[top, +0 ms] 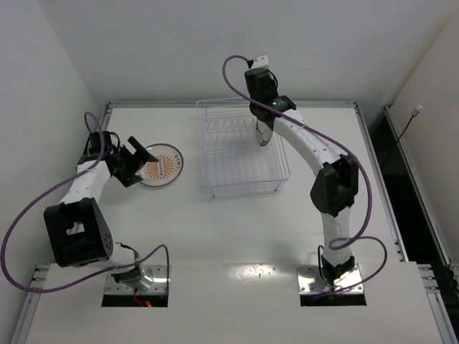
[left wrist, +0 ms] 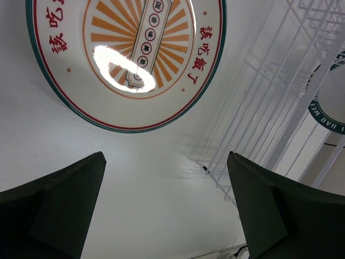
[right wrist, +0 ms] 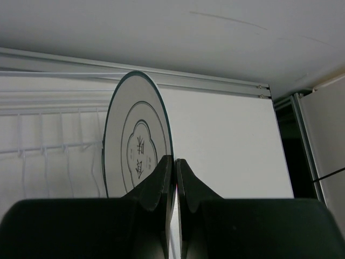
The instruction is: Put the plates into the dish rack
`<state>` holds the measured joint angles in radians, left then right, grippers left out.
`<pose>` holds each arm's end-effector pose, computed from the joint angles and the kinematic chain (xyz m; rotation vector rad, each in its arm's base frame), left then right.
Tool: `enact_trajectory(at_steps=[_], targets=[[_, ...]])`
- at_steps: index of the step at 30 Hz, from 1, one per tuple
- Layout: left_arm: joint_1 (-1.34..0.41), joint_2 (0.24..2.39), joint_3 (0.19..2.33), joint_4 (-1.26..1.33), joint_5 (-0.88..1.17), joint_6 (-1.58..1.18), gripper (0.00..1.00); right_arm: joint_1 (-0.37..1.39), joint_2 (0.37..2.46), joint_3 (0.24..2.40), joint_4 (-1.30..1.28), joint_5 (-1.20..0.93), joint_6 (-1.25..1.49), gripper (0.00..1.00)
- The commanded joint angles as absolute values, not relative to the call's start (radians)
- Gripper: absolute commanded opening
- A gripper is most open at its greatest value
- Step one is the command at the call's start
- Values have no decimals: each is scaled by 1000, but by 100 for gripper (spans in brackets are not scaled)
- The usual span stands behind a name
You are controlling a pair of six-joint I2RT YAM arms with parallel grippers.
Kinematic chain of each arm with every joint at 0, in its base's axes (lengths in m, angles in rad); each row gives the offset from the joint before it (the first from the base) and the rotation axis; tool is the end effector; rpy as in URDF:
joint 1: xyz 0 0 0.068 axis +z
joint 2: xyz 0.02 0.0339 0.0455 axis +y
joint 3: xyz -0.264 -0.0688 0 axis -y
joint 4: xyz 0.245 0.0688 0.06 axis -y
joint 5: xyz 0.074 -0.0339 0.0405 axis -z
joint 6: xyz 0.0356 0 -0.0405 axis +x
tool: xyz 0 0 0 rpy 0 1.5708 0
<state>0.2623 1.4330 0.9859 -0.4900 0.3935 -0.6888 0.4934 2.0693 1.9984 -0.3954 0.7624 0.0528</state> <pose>0.2874 0.0630 0.2370 -1.0093 2.3205 -0.6672 0.4379 0.2076 0.3430 0.0420 1.9227 -0.4103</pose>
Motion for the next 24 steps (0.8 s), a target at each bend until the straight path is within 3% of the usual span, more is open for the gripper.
enact_trajectory(at_steps=[1, 24], targets=[[255, 1440, 1002, -492, 402, -681, 95, 497, 2032, 2026, -310, 792, 25, 0], [255, 1489, 982, -454, 420, -663, 95, 497, 2180, 1930, -411, 632, 126, 0]])
